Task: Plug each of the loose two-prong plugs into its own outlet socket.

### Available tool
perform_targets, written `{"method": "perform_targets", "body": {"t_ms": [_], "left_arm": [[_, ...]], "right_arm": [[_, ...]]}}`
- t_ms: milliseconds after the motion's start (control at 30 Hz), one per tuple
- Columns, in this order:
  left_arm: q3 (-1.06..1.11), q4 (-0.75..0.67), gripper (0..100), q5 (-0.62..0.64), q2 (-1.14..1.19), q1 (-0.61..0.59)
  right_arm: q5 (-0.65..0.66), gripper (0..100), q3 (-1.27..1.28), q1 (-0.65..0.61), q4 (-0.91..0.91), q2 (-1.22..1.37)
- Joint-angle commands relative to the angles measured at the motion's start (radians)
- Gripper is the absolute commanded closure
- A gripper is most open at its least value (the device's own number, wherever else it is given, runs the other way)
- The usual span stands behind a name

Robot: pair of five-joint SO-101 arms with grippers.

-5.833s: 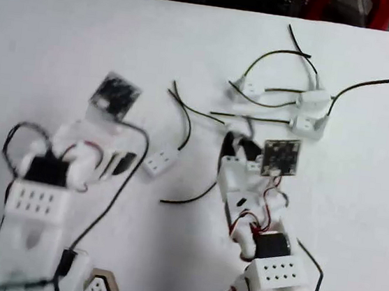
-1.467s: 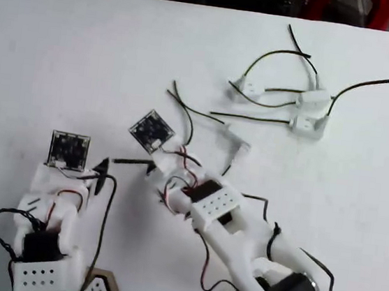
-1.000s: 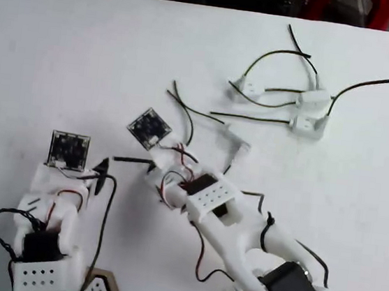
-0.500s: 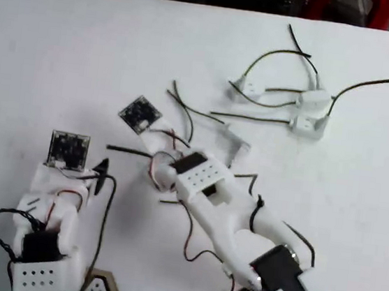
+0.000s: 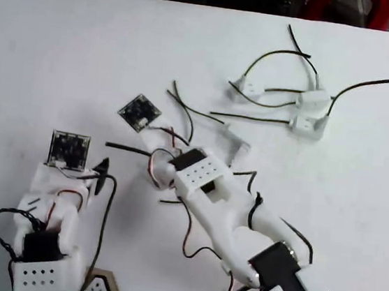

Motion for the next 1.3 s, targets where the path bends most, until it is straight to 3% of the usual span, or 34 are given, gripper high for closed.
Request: {"method": "perform_targets", "body": {"t_ms": [0,133,300,400,1000,1067,1200,1267], "left_arm": [[-0.005,0.0,72,0.003,-0.005,-0.008],[-0.005,0.0,72,0.003,-0.005,-0.008],[-0.005,0.0,72,0.003,-0.005,-0.008],[-0.005,0.0,72,0.003,-0.005,-0.008],[-0.005,0.0,72,0.003,-0.005,-0.008],[-0.005,0.0,72,0.003,-0.005,-0.008],[-0.005,0.0,72,0.003,-0.005,-0.008],[-0.005,0.0,72,0.003,-0.005,-0.008]], "right_arm": [[0.009,97.8,-0.005,0.045,0.019,0.036],[0.003,95.9,-0.041,0.077,0.03,0.036],[0.002,82.8,-0.041,0.094,0.082,-0.021],[0.002,80.0,-0.037,0.096,0.153,-0.113],[0.002,80.2,0.247,0.108,0.234,-0.846],[0.002,83.1,0.29,0.108,0.234,-0.947],[0.003,98.7,0.367,0.119,0.234,-1.132],[0.003,96.3,0.42,0.142,0.234,-1.211]]}}
